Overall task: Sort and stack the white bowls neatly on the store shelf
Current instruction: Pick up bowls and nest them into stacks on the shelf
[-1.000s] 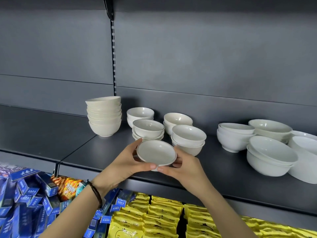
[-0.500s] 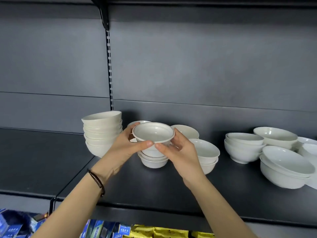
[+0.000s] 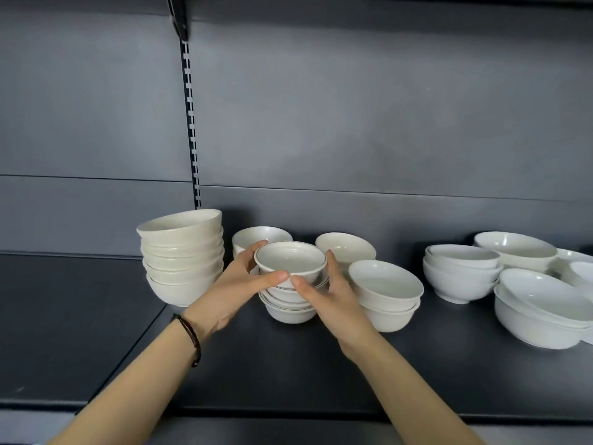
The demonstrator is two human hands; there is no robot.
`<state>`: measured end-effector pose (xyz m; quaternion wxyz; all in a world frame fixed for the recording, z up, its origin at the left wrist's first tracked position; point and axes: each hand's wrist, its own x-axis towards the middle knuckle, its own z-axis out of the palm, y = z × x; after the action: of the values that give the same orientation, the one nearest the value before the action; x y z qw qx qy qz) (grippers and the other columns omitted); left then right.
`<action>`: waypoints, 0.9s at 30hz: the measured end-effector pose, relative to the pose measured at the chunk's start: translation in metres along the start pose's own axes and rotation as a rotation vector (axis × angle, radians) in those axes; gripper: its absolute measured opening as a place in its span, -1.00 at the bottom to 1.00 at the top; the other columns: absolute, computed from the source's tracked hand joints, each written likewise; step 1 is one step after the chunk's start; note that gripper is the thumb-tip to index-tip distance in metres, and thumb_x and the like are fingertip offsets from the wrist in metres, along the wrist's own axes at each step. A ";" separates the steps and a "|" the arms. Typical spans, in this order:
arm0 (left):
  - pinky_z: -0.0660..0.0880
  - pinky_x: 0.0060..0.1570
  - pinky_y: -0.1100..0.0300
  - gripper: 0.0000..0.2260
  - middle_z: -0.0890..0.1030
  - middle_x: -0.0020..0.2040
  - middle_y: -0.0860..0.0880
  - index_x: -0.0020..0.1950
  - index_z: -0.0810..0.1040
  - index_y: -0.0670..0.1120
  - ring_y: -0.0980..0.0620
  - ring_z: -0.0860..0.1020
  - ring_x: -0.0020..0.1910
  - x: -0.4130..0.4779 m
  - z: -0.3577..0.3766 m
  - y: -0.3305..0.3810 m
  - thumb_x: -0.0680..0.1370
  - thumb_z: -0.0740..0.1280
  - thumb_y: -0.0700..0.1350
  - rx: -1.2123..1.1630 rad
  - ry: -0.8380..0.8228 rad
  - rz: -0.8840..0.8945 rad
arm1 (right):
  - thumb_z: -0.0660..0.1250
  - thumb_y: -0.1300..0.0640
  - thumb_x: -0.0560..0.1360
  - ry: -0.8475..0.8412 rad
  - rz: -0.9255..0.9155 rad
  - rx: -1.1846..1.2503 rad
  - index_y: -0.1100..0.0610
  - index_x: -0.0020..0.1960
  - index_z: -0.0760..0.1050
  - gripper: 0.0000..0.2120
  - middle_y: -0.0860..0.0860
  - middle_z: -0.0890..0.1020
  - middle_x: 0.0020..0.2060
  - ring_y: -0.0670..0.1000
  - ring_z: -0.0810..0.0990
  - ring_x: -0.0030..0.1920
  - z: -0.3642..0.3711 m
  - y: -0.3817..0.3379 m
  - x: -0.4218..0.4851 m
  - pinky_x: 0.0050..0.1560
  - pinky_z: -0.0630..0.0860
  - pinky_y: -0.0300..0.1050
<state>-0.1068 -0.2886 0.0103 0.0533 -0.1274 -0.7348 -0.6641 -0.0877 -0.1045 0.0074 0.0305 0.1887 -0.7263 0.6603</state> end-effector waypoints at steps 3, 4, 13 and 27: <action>0.35 0.39 0.12 -0.05 0.50 0.33 0.07 0.49 0.25 0.02 0.12 0.44 0.34 0.000 0.004 -0.003 0.18 0.55 0.17 0.055 0.005 -0.015 | 0.39 -0.04 0.51 0.012 -0.009 -0.017 -0.03 0.59 -0.11 -0.14 -0.21 0.17 0.51 -0.21 0.19 0.46 -0.001 0.005 -0.001 0.44 0.19 -0.22; 0.35 0.38 0.12 -0.04 0.47 0.34 0.07 0.49 0.25 0.03 0.11 0.42 0.35 0.001 0.005 -0.003 0.17 0.55 0.20 0.078 0.017 -0.015 | 0.38 -0.05 0.52 0.013 -0.019 -0.026 -0.03 0.59 -0.09 -0.16 -0.25 0.19 0.49 -0.25 0.21 0.44 -0.002 0.007 -0.001 0.42 0.20 -0.26; 0.34 0.37 0.14 -0.08 0.51 0.31 0.13 0.48 0.16 0.19 0.21 0.48 0.28 -0.007 0.011 -0.004 0.21 0.54 0.19 -0.029 -0.044 -0.065 | 0.29 -0.09 0.56 -0.002 -0.004 0.036 -0.08 0.57 -0.01 -0.30 -0.42 0.29 0.24 -0.46 0.30 0.18 -0.005 0.007 -0.001 0.09 0.22 -0.58; 0.48 0.22 0.07 -0.29 0.42 0.38 0.20 0.46 0.13 0.29 0.16 0.47 0.30 -0.044 -0.016 -0.006 0.36 0.32 0.32 -0.095 0.135 0.014 | 0.33 -0.14 0.52 -0.134 -0.036 -0.018 -0.28 0.37 0.30 -0.55 -0.36 0.51 0.23 -0.35 0.45 0.26 0.032 0.012 0.000 0.30 0.37 -0.27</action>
<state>-0.0671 -0.3105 -0.0048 0.1010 -0.0898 -0.6965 -0.7047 -0.0847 -0.1348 -0.0086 -0.0047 0.2453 -0.7291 0.6390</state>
